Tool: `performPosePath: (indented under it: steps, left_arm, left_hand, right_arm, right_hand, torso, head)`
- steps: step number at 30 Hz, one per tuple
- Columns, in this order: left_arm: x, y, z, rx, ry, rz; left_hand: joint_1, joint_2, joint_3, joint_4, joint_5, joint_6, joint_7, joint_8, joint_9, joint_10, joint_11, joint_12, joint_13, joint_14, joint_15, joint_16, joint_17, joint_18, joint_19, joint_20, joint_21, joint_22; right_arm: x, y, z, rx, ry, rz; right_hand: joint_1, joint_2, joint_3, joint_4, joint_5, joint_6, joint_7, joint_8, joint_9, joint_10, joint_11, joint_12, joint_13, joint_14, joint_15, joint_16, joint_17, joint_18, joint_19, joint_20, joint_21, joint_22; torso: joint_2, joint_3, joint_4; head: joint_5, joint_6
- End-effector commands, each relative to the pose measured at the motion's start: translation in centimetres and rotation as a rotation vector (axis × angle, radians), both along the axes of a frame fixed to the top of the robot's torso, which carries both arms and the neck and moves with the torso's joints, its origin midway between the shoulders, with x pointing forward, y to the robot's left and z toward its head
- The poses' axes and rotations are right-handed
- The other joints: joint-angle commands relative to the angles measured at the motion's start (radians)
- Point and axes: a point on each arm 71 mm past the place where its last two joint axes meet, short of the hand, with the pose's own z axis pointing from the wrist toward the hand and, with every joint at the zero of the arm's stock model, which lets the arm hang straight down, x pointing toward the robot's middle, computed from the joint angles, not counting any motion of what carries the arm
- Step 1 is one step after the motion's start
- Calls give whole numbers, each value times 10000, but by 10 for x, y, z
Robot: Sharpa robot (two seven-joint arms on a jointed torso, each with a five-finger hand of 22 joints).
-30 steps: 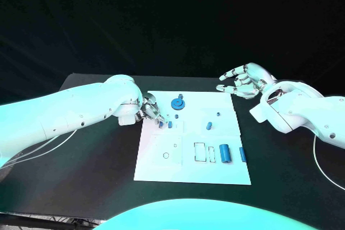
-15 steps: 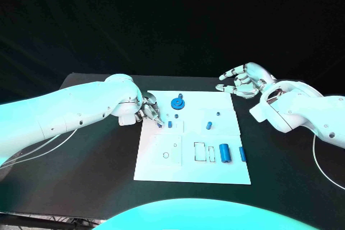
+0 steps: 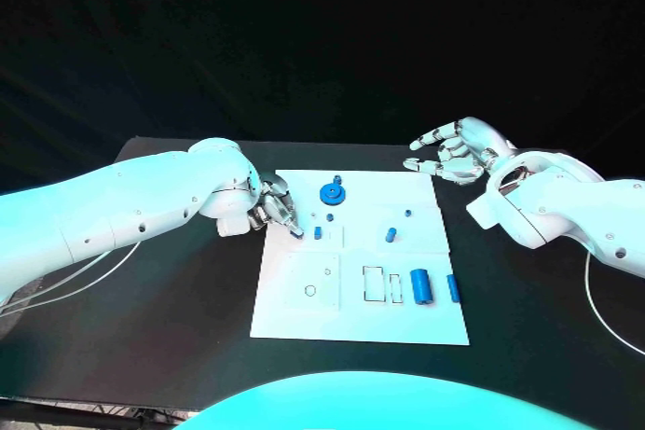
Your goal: Assemble the parts on the task board
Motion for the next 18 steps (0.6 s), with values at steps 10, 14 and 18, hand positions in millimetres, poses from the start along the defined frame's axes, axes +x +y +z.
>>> performPosePath:
  steps: [10, 14, 18]
  left_arm:
    - [2, 2, 13, -198, 869, -697]
    - [6, -2, 15, 2, 953, -906]
    - [11, -7, 17, 247, 984, -1098]
  left_hand:
    - [-320, 617, 1351, -906, -1286, -199, 107, 291, 446, -170, 145, -36, -33, 834, 119, -56, 1969, -54, -180, 56, -135, -108]
    - [-458, 793, 1393, -978, -1287, -344, 117, 437, 657, -202, 169, 19, 37, 834, 135, -49, 1978, -52, -187, 67, -139, -108]
    - [-497, 748, 1486, -1178, -1284, -418, 105, 523, 794, -177, 155, 84, 114, 829, 125, -55, 1965, -58, -162, 68, -116, -73]
  right_arm:
    - [0, 2, 0, -66, -79, 189]
    - [0, 2, 0, -66, -77, 194]
    - [0, 3, 0, -65, -76, 192]
  right_hand:
    - [-45, 7, 0, -26, 63, 9, -16, 76, -14, -65, -18, -25, 536, 837, -70, -56, 1687, 188, -48, -43, -48, 1121]
    - [-45, 7, 0, -26, 63, 9, -16, 76, -14, -65, -18, -25, 536, 837, -70, -56, 1687, 188, -48, -43, -48, 1121]
    - [-45, 7, 0, -26, 63, 9, -16, 76, -14, -65, -18, -25, 536, 837, -70, -56, 1687, 188, -48, -43, -48, 1121]
  torso:
    - [-2, 3, -1]
    - [6, -2, -10]
    - [-3, 12, 3]
  head:
    - [38, 27]
    - [39, 22]
    - [66, -2]
